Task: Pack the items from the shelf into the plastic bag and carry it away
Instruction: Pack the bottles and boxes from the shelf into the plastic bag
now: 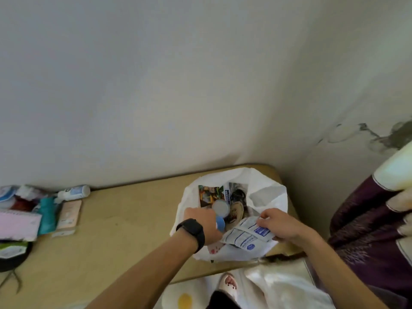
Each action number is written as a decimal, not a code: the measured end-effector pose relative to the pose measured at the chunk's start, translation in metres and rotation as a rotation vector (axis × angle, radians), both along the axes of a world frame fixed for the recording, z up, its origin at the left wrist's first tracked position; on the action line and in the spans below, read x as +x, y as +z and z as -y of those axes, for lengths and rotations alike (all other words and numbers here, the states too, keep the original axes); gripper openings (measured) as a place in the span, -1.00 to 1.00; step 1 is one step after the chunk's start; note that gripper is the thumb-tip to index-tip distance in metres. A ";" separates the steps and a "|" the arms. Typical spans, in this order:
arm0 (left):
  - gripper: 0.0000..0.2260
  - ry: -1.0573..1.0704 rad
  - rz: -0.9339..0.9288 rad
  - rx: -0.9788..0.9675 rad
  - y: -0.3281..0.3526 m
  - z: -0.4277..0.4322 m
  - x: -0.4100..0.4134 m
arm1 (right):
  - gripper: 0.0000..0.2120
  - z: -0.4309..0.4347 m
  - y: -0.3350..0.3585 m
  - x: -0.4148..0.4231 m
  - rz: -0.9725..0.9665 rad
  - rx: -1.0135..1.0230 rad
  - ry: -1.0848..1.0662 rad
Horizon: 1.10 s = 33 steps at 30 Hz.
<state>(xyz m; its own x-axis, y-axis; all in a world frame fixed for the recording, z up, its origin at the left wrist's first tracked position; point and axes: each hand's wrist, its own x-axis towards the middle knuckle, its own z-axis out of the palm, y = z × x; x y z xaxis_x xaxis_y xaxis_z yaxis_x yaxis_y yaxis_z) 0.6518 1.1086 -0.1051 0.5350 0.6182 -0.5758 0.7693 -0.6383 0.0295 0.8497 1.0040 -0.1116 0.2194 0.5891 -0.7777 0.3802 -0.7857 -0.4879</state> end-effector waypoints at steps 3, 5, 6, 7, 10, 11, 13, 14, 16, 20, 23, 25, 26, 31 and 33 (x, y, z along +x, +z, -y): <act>-0.61 -0.003 -0.104 -0.025 -0.009 0.010 0.009 | -0.90 -0.015 -0.013 0.004 -0.053 -0.005 -0.064; -0.55 0.052 -0.113 -0.049 -0.014 0.014 0.010 | -0.88 -0.025 -0.023 0.005 -0.014 0.028 -0.091; -0.52 0.114 -0.086 -0.085 -0.017 0.017 0.009 | -0.86 -0.028 -0.029 0.007 0.024 0.038 -0.078; -0.49 0.196 -0.053 -0.140 -0.019 0.021 0.008 | -0.84 -0.030 -0.032 0.008 0.089 0.043 -0.045; -0.42 0.371 0.031 -0.234 -0.027 0.033 0.006 | -0.78 -0.030 -0.041 0.014 0.374 0.099 0.087; -0.43 0.369 0.047 -0.221 -0.030 0.037 0.006 | -0.70 -0.031 -0.041 0.014 0.403 0.147 0.064; -0.50 0.259 0.037 -0.165 -0.039 0.040 0.004 | -0.60 -0.032 -0.042 0.011 0.303 0.229 0.003; -0.53 0.164 0.012 -0.111 -0.044 0.040 0.002 | -0.58 -0.032 -0.045 0.009 0.238 0.242 0.025; -0.52 0.001 -0.042 0.037 -0.047 0.035 -0.004 | -0.56 -0.030 -0.051 0.007 0.240 0.221 0.189; -0.48 -0.164 -0.267 0.254 -0.048 0.018 -0.029 | -0.32 -0.021 -0.062 0.013 0.447 0.043 0.336; -0.49 -0.194 -0.375 0.305 -0.043 0.006 -0.047 | -0.27 -0.020 -0.049 0.022 0.571 0.141 0.296; -0.45 -0.153 -0.335 0.282 -0.035 0.002 -0.051 | -0.27 -0.026 -0.035 0.023 0.572 0.163 0.259; -0.45 -0.121 -0.256 0.256 -0.030 0.002 -0.051 | -0.30 -0.029 -0.028 0.021 0.542 0.170 0.238; -0.51 0.230 0.281 0.213 0.006 0.005 -0.078 | -0.48 -0.057 0.006 -0.035 0.387 0.505 0.234; -0.51 0.394 0.378 0.249 0.014 0.001 -0.108 | -0.55 -0.069 0.022 -0.078 0.325 0.622 0.277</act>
